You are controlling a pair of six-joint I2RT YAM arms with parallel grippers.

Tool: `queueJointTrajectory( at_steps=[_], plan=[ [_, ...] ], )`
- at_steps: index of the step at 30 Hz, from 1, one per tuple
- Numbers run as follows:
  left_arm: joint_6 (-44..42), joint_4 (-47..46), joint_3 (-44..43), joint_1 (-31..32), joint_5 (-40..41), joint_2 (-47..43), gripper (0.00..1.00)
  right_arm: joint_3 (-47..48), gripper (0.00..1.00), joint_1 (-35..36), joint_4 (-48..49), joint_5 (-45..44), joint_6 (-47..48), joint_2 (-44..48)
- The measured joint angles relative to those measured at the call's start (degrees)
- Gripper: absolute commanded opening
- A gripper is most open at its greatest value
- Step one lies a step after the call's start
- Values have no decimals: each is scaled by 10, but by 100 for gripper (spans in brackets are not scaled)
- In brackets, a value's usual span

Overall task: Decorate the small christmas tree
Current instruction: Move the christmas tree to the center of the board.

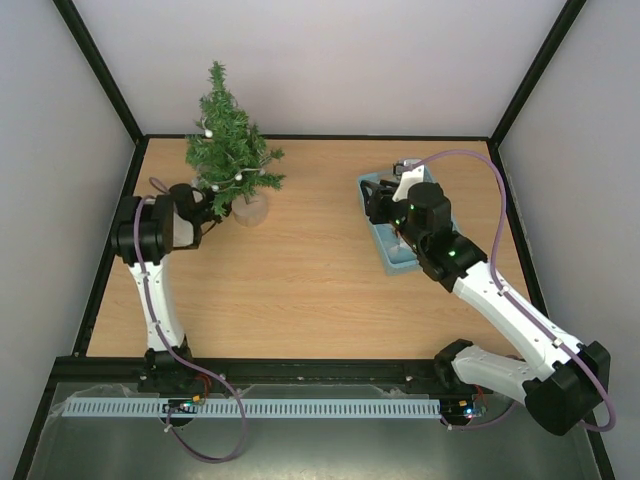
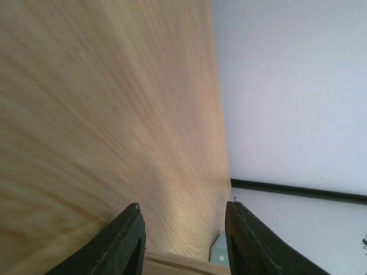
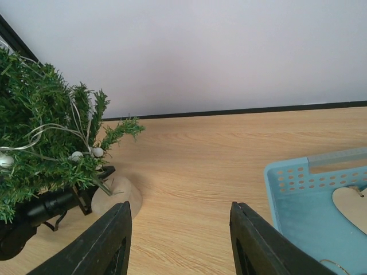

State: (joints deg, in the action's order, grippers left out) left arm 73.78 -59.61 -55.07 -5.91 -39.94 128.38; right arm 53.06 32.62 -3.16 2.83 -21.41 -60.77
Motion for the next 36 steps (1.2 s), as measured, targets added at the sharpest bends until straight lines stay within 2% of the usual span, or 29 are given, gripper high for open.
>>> queueJointTrajectory(
  at_steps=[8, 21, 30, 36],
  plan=[
    [-1, -5, -18, 35, -12, 14, 39, -10, 46, 0, 0, 0, 6, 0],
    [39, -105, 91, 65, -11, -17, 38, -29, 46, 0, 0, 1, 6, 19],
    [51, -134, 121, 113, -9, -24, 37, -34, 46, 0, -2, 0, 7, 38],
    [74, -151, 175, 122, -8, -51, 37, -35, 46, 0, -9, -3, 7, 42]
  ],
)
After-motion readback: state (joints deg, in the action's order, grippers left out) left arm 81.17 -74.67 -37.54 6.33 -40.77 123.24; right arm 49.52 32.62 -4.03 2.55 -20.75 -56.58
